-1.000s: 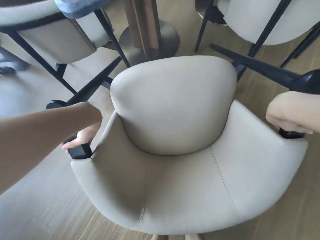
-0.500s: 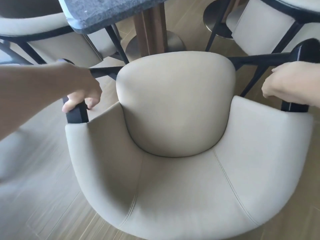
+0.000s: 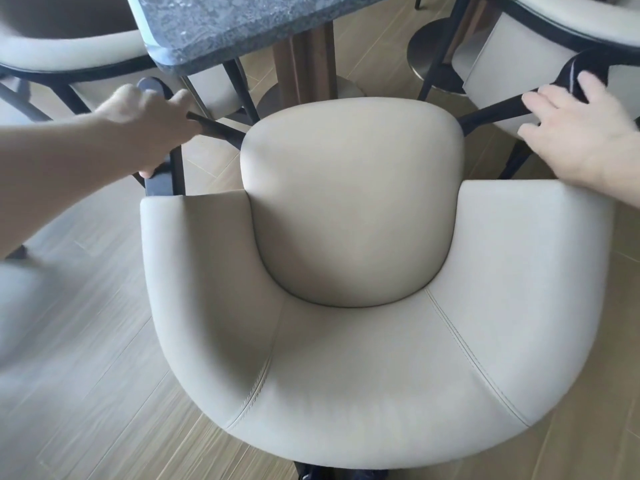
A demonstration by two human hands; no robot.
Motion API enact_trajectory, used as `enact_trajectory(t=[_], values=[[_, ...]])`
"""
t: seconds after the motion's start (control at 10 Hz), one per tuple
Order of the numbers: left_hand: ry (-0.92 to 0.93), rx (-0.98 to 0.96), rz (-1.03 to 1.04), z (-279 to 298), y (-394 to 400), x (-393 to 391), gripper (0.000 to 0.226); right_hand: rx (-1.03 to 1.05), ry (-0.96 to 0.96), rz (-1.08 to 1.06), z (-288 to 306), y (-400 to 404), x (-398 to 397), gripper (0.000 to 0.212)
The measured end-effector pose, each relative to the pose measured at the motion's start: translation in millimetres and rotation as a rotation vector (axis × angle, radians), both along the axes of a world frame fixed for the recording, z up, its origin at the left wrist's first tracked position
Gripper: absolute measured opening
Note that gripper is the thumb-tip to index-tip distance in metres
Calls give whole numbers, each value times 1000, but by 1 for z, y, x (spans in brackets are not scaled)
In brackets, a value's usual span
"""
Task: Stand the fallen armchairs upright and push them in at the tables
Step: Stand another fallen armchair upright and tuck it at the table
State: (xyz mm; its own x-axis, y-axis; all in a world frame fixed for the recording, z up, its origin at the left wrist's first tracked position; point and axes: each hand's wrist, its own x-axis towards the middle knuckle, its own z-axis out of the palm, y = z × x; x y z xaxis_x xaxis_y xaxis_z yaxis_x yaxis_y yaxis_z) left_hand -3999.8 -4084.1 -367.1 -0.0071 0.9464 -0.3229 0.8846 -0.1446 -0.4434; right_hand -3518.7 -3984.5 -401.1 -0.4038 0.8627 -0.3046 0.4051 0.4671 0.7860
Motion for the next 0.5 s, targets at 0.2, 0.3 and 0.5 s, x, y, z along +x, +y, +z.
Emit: enact_trajectory(t=[0.2, 0.3, 0.5], values=[[-200, 202, 355, -51, -69, 47, 46, -19, 292, -67, -8, 14, 16, 49], [-222, 258, 291, -83, -94, 51, 48, -24, 189, -80, -12, 19, 17, 45], [-252, 438, 374, -99, -86, 47, 26, -19, 28, -16, -8, -8, -21, 38]])
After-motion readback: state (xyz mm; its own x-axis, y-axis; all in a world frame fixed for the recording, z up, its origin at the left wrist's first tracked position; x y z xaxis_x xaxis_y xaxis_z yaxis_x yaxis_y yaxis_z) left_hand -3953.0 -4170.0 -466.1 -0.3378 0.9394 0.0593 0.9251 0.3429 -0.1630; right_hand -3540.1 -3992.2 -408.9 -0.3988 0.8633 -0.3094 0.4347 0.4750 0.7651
